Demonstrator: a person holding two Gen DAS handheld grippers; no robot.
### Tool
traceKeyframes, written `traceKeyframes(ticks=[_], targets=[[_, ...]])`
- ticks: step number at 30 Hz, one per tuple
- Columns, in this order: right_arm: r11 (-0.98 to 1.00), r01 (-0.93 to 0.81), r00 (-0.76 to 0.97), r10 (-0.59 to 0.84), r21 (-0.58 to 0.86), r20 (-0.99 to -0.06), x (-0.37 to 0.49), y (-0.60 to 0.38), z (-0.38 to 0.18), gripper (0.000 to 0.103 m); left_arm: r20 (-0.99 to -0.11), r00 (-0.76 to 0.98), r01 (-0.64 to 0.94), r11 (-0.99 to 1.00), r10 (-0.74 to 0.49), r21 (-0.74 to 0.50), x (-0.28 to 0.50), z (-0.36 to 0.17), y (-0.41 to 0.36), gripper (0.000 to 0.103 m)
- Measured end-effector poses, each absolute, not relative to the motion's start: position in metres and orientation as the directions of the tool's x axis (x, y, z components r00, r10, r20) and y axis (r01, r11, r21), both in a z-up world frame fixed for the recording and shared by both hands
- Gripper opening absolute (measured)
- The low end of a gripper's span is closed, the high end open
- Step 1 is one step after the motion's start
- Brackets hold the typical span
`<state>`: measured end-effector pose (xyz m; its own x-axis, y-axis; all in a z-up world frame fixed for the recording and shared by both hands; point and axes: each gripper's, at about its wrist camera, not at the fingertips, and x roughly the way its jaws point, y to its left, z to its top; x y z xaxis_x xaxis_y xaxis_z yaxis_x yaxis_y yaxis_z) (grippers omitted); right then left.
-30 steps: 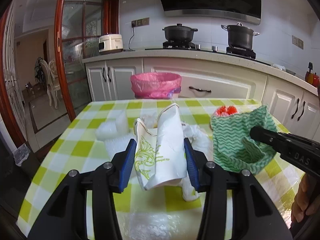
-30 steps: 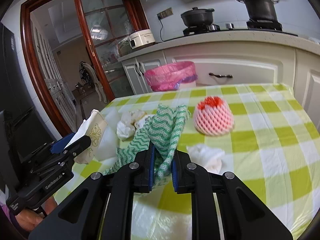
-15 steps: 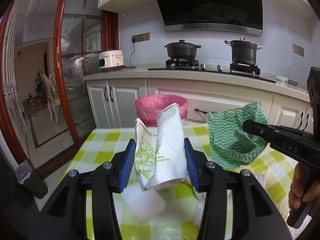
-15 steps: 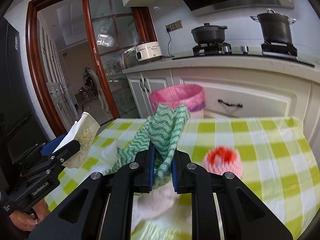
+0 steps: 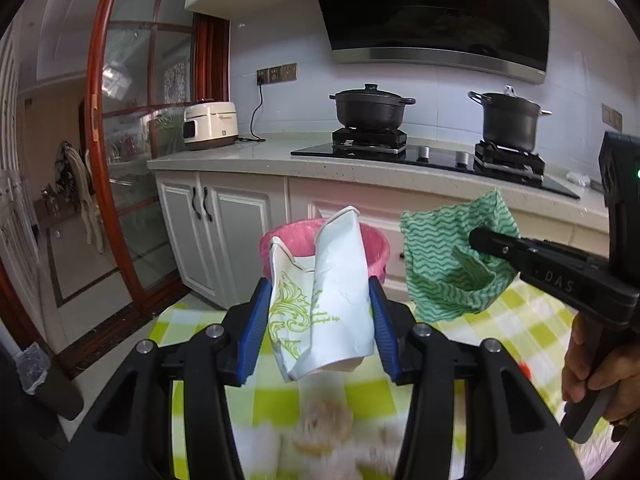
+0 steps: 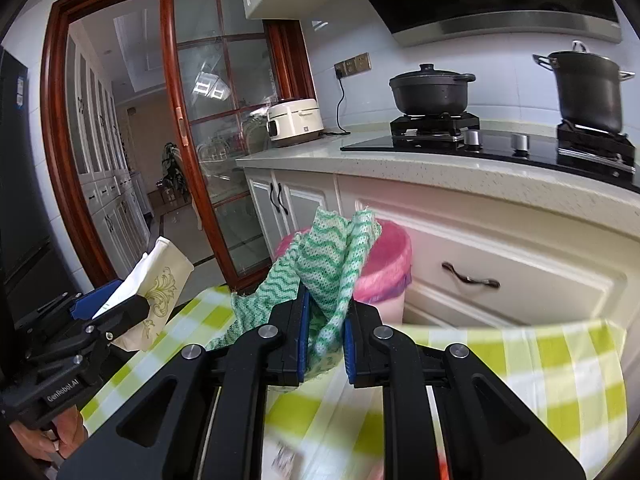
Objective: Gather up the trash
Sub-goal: 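Carry cloth and napkin to the pink bin and open both tools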
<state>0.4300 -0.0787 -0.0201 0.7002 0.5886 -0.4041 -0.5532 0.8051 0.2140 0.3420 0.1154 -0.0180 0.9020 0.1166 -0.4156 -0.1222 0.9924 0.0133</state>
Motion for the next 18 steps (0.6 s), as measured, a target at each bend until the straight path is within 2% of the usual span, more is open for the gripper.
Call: traceKeyframes(ticks=[9, 15, 17, 18], targets=[[0.808, -0.555, 0.690, 0.579, 0.196, -0.434, 0.547, -0.038, -0.023, 0.017, -0.440, 0.892, -0.125, 0.992, 0.100, -0.028, 0.476, -0.008, 0.156, 0.047], [0.808, -0.556, 0.688, 0.578, 0.193, -0.440, 0.619, -0.010, -0.036, 0.017, -0.460, 0.883, -0.130, 0.990, 0.090, -0.056, 0.560, -0.019, 0.179, 0.049], [0.794, -0.572, 0.668, 0.598, 0.208, -0.444, 0.644, -0.001, -0.044, 0.020, -0.466, 0.881, -0.127, 0.990, 0.087, -0.056, 0.584, -0.025, 0.185, 0.050], [0.795, -0.570, 0.666, 0.596, 0.208, -0.448, 0.654, 0.002, -0.048, 0.030, -0.468, 0.879, -0.131, 0.990, 0.092, -0.051, 0.596, -0.029, 0.189, 0.056]])
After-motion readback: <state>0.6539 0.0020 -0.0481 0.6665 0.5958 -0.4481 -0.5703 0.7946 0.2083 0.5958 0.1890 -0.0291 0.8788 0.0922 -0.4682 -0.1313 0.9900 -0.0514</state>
